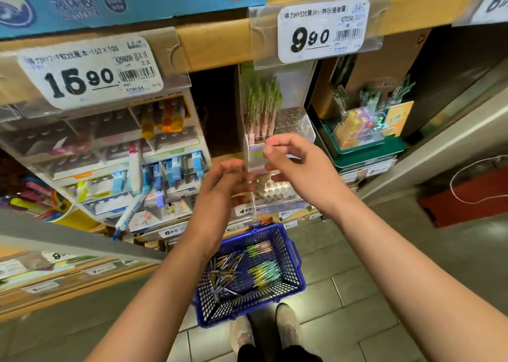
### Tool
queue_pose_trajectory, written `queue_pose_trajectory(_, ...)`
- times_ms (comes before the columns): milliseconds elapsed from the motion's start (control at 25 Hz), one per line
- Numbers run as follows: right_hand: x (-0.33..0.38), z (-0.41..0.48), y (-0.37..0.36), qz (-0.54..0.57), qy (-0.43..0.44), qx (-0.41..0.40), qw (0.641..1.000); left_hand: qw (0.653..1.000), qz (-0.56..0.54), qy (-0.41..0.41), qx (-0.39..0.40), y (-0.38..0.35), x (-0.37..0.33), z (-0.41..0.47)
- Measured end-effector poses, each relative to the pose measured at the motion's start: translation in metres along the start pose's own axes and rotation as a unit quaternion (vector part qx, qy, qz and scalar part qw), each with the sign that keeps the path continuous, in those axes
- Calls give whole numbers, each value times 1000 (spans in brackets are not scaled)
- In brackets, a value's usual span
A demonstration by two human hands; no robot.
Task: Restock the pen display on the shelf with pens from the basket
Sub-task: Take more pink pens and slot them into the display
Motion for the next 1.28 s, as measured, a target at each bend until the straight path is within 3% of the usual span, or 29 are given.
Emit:
queue_pose_trajectory(240,-47,-62,-4,67,-38,38,996,1000,-20,17,-4,25,31,-35)
queue_pose_trajectory(600,-205,-78,-39,17,-136,117,984,987,26,87,-129,81,162,-42)
queue_pose_trajectory(800,-318,-95,-48,-49,-171,124,976,970,34,156,-184,116,276,-49)
queue_pose_trajectory(1120,-545,-95,-83,-198,-209,141,947,953,-1,229,-198,156,499,-6)
queue_pose_trajectory(1280,-654,-66,-113,-299,-198,194,913,945,-28,249,-211,171,586,25)
Point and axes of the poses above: each hand's wrist, its own z-axis towards the middle knuckle, its own y-axis out of the back of the hand, x = y × z, the point moved 10 cm from there along z, towards the middle knuckle, and after that the axes turned 9 degrees about -x, right-handed, at the moved point
